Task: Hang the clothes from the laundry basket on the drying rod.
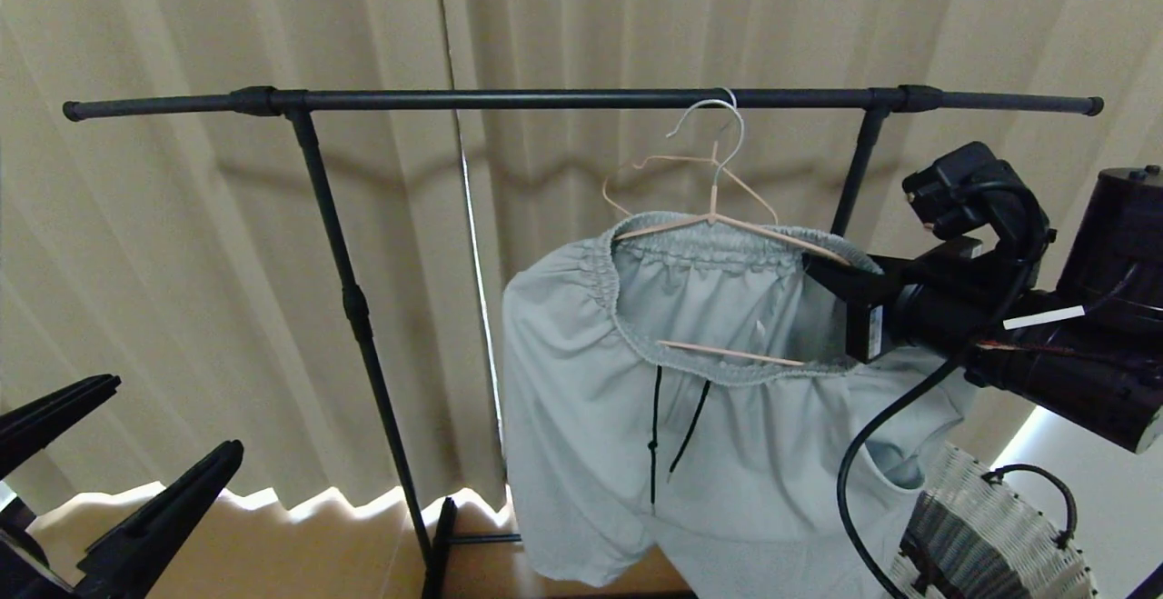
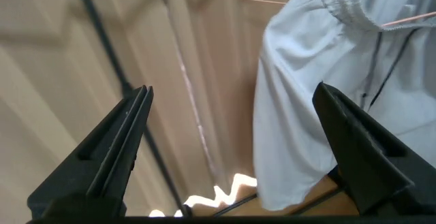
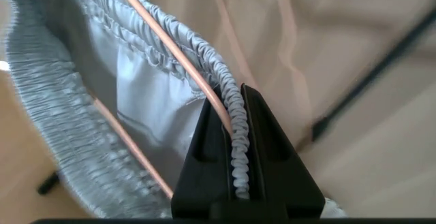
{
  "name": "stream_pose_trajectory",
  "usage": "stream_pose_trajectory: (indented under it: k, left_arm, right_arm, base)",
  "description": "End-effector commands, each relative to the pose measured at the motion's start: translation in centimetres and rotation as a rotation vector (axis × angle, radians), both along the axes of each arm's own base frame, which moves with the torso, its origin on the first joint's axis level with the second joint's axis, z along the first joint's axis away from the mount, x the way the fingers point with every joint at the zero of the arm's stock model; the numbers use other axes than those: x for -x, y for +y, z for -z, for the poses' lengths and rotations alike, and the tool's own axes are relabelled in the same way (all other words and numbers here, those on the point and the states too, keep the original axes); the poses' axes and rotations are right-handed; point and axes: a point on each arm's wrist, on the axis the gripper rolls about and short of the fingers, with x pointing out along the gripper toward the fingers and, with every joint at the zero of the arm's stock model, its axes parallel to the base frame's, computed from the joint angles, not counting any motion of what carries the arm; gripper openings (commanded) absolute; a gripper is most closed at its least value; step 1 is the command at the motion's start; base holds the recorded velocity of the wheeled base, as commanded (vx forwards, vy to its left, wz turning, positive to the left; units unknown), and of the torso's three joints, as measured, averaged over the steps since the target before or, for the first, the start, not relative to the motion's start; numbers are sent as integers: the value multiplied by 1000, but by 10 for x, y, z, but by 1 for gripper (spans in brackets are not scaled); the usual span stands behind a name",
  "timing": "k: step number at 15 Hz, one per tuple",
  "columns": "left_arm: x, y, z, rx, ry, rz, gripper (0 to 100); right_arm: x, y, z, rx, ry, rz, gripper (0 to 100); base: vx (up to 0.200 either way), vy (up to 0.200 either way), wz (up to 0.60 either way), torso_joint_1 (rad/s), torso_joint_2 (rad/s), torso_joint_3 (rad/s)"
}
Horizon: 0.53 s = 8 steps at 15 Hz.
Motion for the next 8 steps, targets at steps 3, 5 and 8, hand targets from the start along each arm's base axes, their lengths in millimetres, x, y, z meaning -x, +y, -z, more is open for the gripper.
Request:
stream_pose_trajectory:
  k: [3,5,8]
  left_arm:
    - [0,0,1,-2,5,1,100]
    - [1,0,7,-9,22,-2,100]
    - [0,0,6,-6,22,0,100]
  right_arm:
    - [-6,2,-2,-12,-6,39,0]
    - [-8,2,-4,-19,-10,55,0]
    - [-13,4,-4,-20,-11,96,0]
  base:
    - [0,0,0,0,0,0]
    - [0,0,0,0,0,0]
    - [0,0,0,0,0,0]
